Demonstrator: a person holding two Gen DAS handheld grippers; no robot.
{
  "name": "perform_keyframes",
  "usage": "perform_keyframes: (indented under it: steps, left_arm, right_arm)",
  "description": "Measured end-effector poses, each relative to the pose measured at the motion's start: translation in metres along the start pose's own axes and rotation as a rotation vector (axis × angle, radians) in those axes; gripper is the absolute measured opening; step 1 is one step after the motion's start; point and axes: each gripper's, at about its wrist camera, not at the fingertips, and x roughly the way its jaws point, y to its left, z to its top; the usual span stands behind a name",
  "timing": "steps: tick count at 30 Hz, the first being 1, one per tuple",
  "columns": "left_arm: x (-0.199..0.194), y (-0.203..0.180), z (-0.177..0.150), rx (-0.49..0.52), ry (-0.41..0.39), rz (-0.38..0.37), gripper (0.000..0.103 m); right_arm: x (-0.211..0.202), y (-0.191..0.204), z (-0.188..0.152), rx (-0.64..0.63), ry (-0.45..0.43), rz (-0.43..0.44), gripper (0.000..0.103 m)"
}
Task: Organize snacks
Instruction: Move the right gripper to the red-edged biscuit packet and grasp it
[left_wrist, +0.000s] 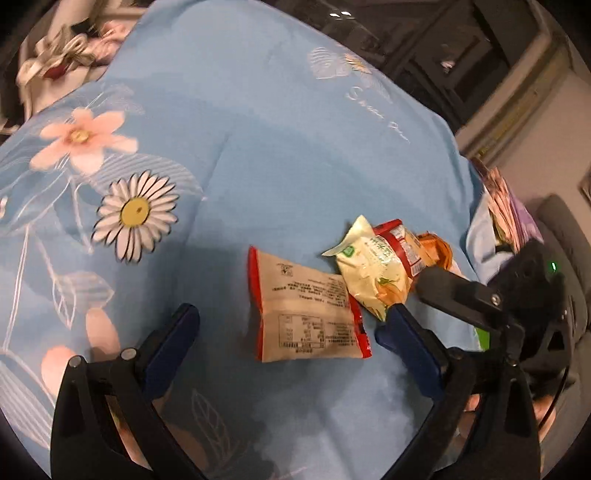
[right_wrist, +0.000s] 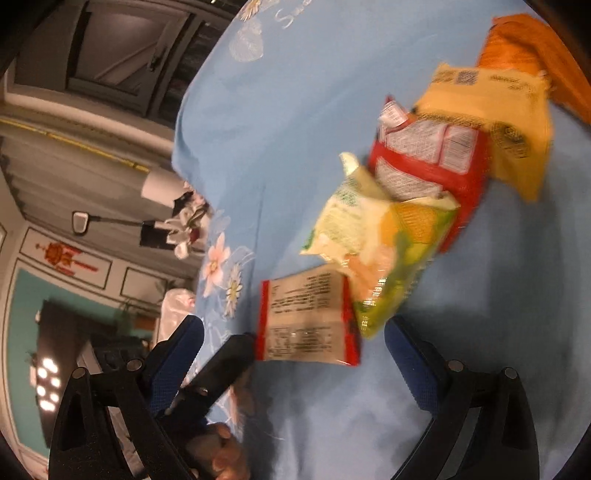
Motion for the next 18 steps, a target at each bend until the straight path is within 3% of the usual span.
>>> perform_keyframes:
  steps: [2,5,11,15,18]
  left_arm:
    - [0.004,-0.001,0.003,0.022,0.004,-0.02,0.099]
    - [0.015,0.003,0.008,0.029,0.016,-0.108,0.099]
    - [0.02,0.004,0.008,0.043,0.029,-0.137,0.09]
    - [0.02,0.005,0.006,0.05,0.051,-0.162,0.061]
    - [0.021,0.016,0.008,0.005,0.061,-0.188,0.051]
  right_arm:
    - [0.006,0.002,0.0,-0.01,0.009,0.031,0.096]
    - [0.017,0.005,0.0,-0.031,0.032,0.041,0.089]
    - [0.019,-0.004,0.004,-0.022,0.049,0.063,0.075]
    - [0.021,-0.005,0.005,-0.022,0.06,0.038,0.067]
    - [0.022,-0.011,0.008,0.0,0.063,0.047,0.059]
